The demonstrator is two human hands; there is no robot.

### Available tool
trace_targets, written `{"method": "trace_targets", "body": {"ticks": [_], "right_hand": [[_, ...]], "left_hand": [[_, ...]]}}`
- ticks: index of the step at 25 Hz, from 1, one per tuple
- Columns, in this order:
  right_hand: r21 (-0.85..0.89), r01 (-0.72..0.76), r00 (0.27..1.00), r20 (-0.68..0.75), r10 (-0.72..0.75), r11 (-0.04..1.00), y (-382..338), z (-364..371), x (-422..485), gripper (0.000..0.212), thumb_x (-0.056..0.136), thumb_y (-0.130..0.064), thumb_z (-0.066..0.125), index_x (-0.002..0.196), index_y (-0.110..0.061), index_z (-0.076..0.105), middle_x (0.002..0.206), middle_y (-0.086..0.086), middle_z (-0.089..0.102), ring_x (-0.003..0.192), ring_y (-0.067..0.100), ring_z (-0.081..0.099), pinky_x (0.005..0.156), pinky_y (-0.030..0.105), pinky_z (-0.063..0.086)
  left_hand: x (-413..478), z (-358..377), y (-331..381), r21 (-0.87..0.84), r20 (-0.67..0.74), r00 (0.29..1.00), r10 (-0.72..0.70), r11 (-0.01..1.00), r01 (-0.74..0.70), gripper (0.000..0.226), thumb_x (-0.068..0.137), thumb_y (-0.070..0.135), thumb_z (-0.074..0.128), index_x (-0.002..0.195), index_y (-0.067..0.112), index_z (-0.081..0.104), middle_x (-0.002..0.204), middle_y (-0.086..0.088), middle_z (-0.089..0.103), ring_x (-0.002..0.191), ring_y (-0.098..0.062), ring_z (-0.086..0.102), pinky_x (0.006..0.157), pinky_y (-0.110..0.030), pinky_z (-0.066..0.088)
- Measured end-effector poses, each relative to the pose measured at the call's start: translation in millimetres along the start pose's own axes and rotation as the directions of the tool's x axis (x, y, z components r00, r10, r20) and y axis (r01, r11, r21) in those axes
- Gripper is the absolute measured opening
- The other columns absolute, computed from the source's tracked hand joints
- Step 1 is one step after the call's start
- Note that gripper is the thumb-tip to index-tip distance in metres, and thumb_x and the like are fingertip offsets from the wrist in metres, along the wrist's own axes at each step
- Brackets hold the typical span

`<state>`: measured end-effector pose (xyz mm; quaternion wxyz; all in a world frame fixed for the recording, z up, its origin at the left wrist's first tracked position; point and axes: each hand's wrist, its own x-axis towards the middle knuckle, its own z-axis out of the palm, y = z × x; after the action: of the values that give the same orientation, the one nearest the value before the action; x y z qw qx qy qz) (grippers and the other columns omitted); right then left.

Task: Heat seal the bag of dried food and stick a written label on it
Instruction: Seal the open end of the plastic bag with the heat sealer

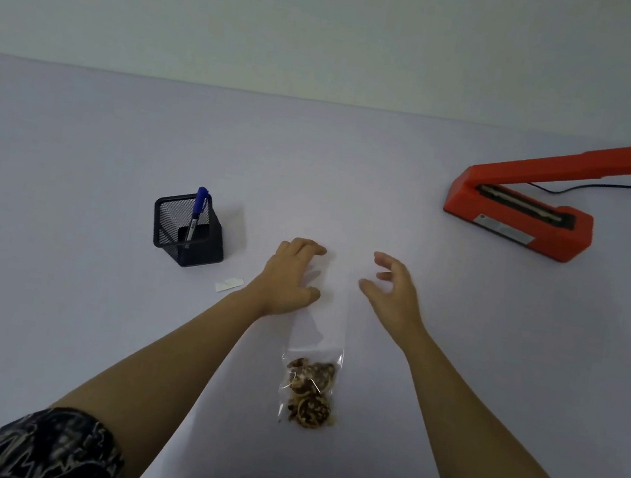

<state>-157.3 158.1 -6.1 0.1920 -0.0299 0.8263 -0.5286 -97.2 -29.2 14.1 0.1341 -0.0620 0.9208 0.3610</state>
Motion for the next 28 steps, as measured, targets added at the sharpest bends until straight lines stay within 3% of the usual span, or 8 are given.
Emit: {"method": "trace_targets", "body": {"ticks": [4,8,11,13,18,22,25,28], "right_hand": [[-0.014,-0.036,0.97,-0.239,0.032,0.999,7,-44,14,0.053,0.082,-0.01,0.066,0.13,-0.009,0.043,0.128,0.008,0.05,0.108,0.016,0.05,0.089,0.026,0.041],[-0.095,-0.122,0.904,-0.421,0.071,0.988,22,-120,30,0.062,0.084,-0.012,0.062,0.137,-0.002,0.033,0.137,0.015,0.042,0.124,0.025,0.043,0.1,0.03,0.034],[-0.171,-0.223,0.865,-0.489,0.114,0.96,46,-208,59,0.072,0.084,-0.017,0.062,0.143,-0.001,0.022,0.143,0.018,0.033,0.132,0.031,0.034,0.107,0.038,0.03],[-0.215,-0.237,0.877,-0.467,0.114,0.947,59,-241,80,0.08,0.081,-0.018,0.065,0.144,-0.002,0.018,0.145,0.019,0.031,0.134,0.033,0.031,0.11,0.042,0.029],[-0.211,-0.221,0.92,-0.369,0.131,0.952,67,-242,87,0.089,0.076,-0.016,0.067,0.146,-0.007,0.012,0.148,0.016,0.029,0.136,0.031,0.03,0.112,0.046,0.028],[-0.082,-0.192,0.936,-0.315,0.158,0.978,71,-253,95,0.085,0.075,-0.011,0.065,0.145,-0.017,0.018,0.142,0.01,0.04,0.127,0.027,0.042,0.106,0.045,0.037],[-0.031,-0.11,0.951,-0.293,0.096,0.993,70,-248,77,0.079,0.076,-0.004,0.062,0.144,-0.019,0.024,0.139,0.006,0.043,0.126,0.022,0.043,0.105,0.037,0.037],[-0.011,-0.077,0.965,-0.251,0.072,0.997,73,-238,45,0.083,0.076,-0.003,0.062,0.145,-0.022,0.02,0.144,0.002,0.038,0.13,0.019,0.038,0.109,0.04,0.035]], "left_hand": [[36,-1,39,-0.051,0.022,0.997,0.071,0.996,-0.07,0.067,0.084,0.012,0.057,0.144,0.011,0.029,0.15,-0.006,0.03,0.137,-0.024,0.025,0.111,-0.033,0.026],[86,18,93,-0.032,0.032,0.995,0.099,0.995,-0.098,0.063,0.09,0.013,0.053,0.146,0.01,0.025,0.152,-0.008,0.03,0.139,-0.024,0.028,0.114,-0.036,0.027],[139,48,153,-0.07,0.03,0.999,0.034,0.997,-0.032,0.061,0.092,0.013,0.051,0.147,0.01,0.023,0.152,-0.01,0.03,0.139,-0.024,0.03,0.113,-0.038,0.029],[164,58,173,-0.13,0.037,0.997,-0.064,0.989,0.068,0.062,0.093,0.013,0.049,0.148,0.01,0.02,0.154,-0.01,0.027,0.139,-0.024,0.03,0.114,-0.039,0.029],[183,58,170,-0.274,0.07,0.972,-0.222,0.933,0.233,0.073,0.089,0.01,0.049,0.15,0.011,0.009,0.157,-0.008,0.018,0.143,-0.025,0.023,0.114,-0.044,0.029],[200,69,191,-0.374,0.066,0.965,-0.254,0.89,0.26,0.063,0.084,0.001,0.048,0.142,0.012,0.028,0.138,-0.014,0.045,0.127,-0.03,0.045,0.103,-0.044,0.043],[191,71,185,-0.426,0.021,0.96,-0.281,0.866,0.263,0.064,0.081,-0.001,0.048,0.141,0.014,0.031,0.134,-0.011,0.048,0.122,-0.027,0.047,0.1,-0.045,0.045],[164,73,177,-0.439,0.015,0.959,-0.284,0.86,0.261,0.066,0.081,-0.004,0.046,0.143,0.014,0.029,0.139,-0.009,0.045,0.127,-0.025,0.044,0.099,-0.039,0.044]]}}
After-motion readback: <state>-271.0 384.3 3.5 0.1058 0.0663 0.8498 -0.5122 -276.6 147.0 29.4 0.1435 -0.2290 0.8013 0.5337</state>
